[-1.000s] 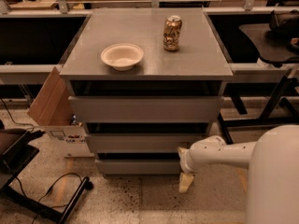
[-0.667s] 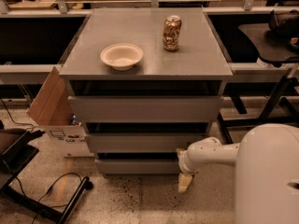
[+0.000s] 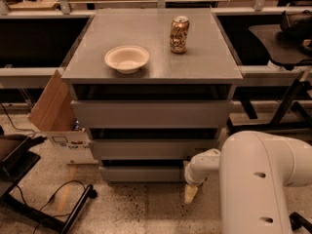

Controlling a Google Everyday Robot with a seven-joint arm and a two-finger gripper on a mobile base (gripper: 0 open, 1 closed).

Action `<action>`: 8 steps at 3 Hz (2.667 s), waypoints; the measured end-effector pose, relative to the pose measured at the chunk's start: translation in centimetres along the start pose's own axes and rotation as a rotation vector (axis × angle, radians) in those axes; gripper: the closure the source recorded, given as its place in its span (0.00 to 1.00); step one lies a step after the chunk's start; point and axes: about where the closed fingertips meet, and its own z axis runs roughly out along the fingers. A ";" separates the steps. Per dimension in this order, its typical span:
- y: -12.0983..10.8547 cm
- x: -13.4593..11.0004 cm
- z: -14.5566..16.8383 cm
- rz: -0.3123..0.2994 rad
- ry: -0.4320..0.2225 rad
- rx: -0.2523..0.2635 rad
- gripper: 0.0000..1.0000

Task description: Open bottom drawer

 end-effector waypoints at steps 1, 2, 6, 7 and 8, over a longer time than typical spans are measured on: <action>1.1 0.9 3.0 0.005 0.029 -0.043 0.00; 1.2 0.8 3.1 0.005 0.029 -0.044 0.00; -3.1 3.5 6.7 -0.025 0.169 0.090 0.00; -3.5 3.8 7.5 -0.029 0.173 0.105 0.00; -3.0 4.2 8.6 -0.030 0.173 0.102 0.00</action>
Offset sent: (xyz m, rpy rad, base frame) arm -0.0030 0.0003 -0.0483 -0.0442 0.0626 0.0022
